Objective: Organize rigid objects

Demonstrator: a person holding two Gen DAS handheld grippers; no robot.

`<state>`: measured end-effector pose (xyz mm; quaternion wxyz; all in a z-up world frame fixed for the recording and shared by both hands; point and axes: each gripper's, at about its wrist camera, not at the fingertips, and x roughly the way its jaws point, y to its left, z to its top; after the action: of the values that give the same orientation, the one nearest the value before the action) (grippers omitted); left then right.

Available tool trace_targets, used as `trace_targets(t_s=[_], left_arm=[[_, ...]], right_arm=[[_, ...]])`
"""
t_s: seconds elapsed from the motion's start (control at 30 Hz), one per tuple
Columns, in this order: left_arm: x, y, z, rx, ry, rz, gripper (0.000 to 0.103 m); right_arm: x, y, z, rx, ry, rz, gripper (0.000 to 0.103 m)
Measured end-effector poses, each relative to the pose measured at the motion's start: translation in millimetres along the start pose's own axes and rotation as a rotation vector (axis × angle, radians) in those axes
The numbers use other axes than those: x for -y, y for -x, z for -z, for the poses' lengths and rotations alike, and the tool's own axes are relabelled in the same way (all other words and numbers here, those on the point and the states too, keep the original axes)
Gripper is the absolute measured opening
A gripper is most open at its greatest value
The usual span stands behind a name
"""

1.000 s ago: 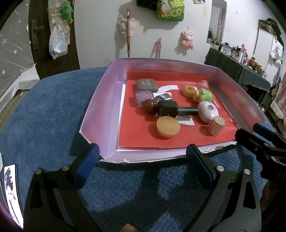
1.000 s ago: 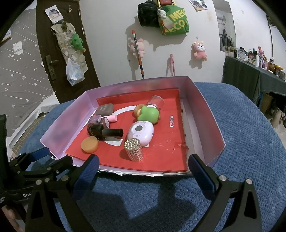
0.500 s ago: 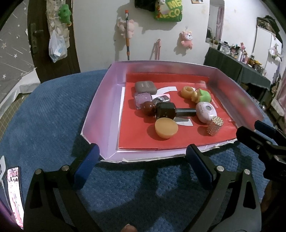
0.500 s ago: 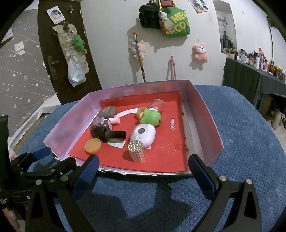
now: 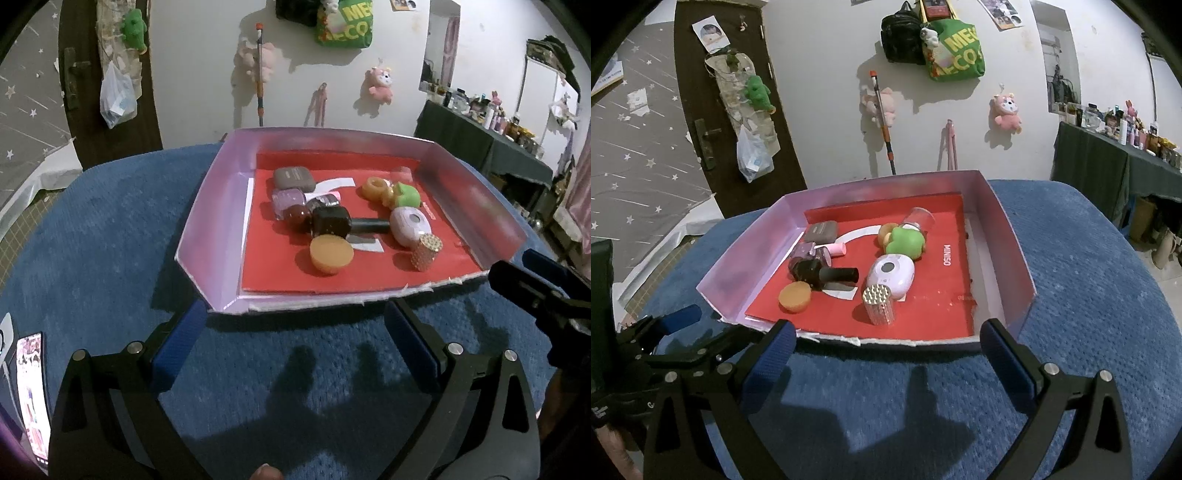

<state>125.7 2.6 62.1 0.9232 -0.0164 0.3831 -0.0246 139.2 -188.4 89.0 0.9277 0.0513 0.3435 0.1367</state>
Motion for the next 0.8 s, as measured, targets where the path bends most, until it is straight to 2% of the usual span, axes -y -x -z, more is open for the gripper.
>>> trace_targets(t_s=[0.8], left_arm=[[1, -16, 32, -0.112, 0.013, 0.02, 0.099]], right_arm=[[8, -6, 40, -0.122, -0.008, 0.01, 0.102]])
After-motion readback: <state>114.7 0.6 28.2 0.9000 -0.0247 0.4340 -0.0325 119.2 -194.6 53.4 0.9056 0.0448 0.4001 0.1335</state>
